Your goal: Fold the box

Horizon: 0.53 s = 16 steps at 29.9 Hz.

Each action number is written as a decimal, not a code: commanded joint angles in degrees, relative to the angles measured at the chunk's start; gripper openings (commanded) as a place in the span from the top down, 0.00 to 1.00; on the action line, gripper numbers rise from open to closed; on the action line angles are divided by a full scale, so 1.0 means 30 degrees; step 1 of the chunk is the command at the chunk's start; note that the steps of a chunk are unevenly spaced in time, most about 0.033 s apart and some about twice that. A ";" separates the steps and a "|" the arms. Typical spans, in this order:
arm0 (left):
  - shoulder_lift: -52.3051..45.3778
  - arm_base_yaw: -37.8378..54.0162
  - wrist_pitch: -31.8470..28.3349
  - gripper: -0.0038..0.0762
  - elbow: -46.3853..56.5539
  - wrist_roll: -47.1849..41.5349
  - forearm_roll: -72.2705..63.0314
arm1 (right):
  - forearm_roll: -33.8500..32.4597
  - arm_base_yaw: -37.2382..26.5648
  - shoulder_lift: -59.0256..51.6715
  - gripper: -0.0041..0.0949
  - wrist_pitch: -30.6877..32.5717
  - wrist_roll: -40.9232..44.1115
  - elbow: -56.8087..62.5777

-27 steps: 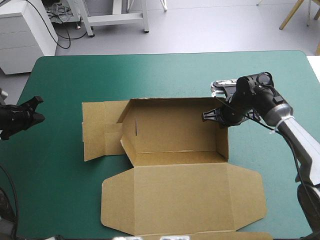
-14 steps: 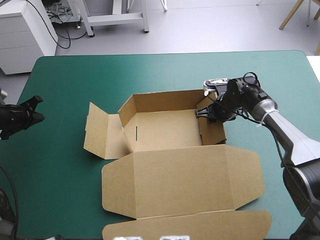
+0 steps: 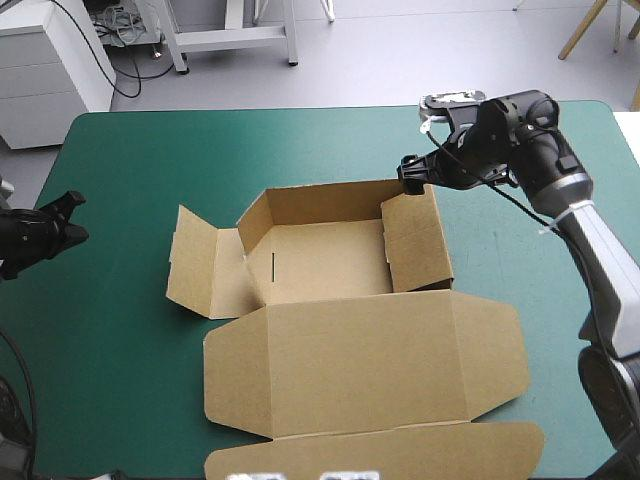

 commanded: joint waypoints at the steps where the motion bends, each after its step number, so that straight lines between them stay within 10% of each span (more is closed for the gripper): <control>1: -0.0777 0.0029 -0.0370 0.96 -0.0487 -0.0356 -0.0992 | -0.0004 -0.0079 -0.2196 0.03 -0.0389 0.0395 -0.0546; 16: -0.0777 0.0029 -0.0226 0.96 -0.0487 -0.0356 -0.0922 | -0.0647 -0.0039 -0.3805 0.03 -0.0389 0.1303 0.3221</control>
